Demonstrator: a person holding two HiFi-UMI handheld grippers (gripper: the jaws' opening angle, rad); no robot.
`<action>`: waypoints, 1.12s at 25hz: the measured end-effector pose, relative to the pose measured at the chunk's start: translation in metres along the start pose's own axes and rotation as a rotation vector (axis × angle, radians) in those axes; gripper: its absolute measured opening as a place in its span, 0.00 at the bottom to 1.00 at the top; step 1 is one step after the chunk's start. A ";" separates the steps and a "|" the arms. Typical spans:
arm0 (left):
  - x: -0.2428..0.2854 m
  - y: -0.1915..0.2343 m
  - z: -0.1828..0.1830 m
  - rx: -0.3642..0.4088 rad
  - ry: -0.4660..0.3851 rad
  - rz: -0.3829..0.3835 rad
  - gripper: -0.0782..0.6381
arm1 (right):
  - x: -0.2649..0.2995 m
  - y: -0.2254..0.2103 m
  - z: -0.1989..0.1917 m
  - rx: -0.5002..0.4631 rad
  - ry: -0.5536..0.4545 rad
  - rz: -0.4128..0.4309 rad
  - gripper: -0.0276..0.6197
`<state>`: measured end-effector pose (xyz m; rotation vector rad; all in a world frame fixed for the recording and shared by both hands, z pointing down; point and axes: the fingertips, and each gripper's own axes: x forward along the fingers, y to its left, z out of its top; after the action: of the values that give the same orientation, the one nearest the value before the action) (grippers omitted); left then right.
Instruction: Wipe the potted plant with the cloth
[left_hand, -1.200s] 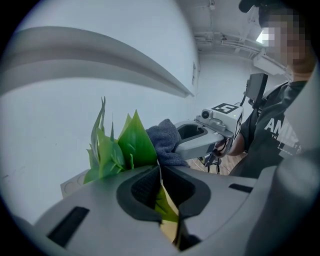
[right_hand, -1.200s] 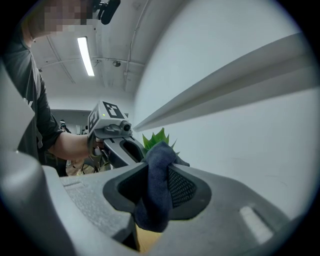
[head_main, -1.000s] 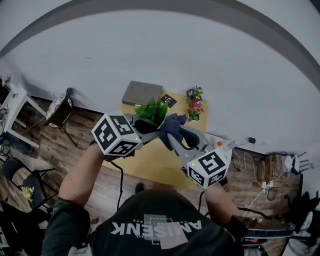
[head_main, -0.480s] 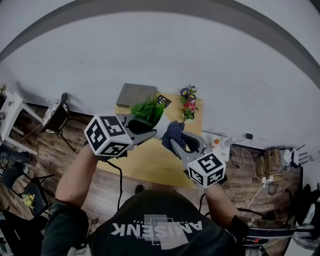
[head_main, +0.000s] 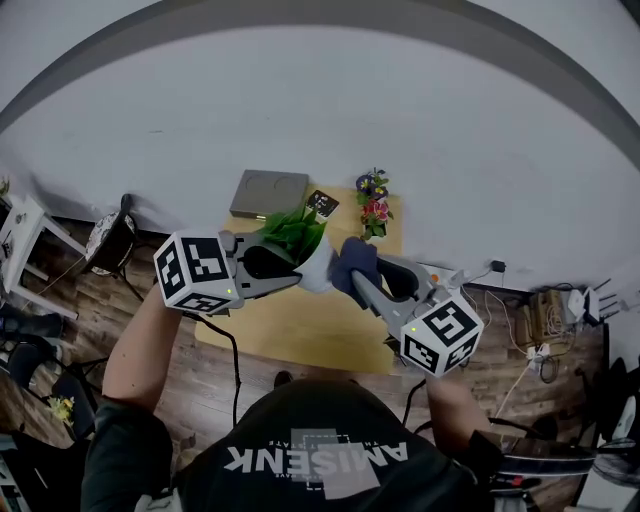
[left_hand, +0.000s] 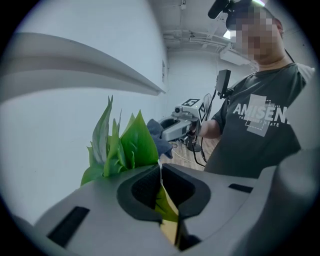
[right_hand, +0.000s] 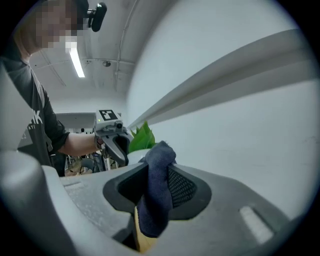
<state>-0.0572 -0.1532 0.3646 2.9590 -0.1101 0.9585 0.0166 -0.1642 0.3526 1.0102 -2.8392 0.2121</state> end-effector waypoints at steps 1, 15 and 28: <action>0.000 0.000 0.000 0.010 0.003 -0.006 0.13 | -0.001 0.004 0.011 -0.012 -0.020 0.014 0.22; 0.003 -0.010 0.000 0.093 0.001 -0.062 0.13 | 0.021 0.029 0.019 -0.040 -0.019 0.047 0.22; 0.004 -0.007 0.000 0.069 -0.052 -0.080 0.13 | 0.008 0.010 -0.043 0.081 0.066 0.011 0.22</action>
<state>-0.0531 -0.1469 0.3670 3.0259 0.0402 0.8934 0.0070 -0.1537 0.3948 0.9834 -2.7976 0.3573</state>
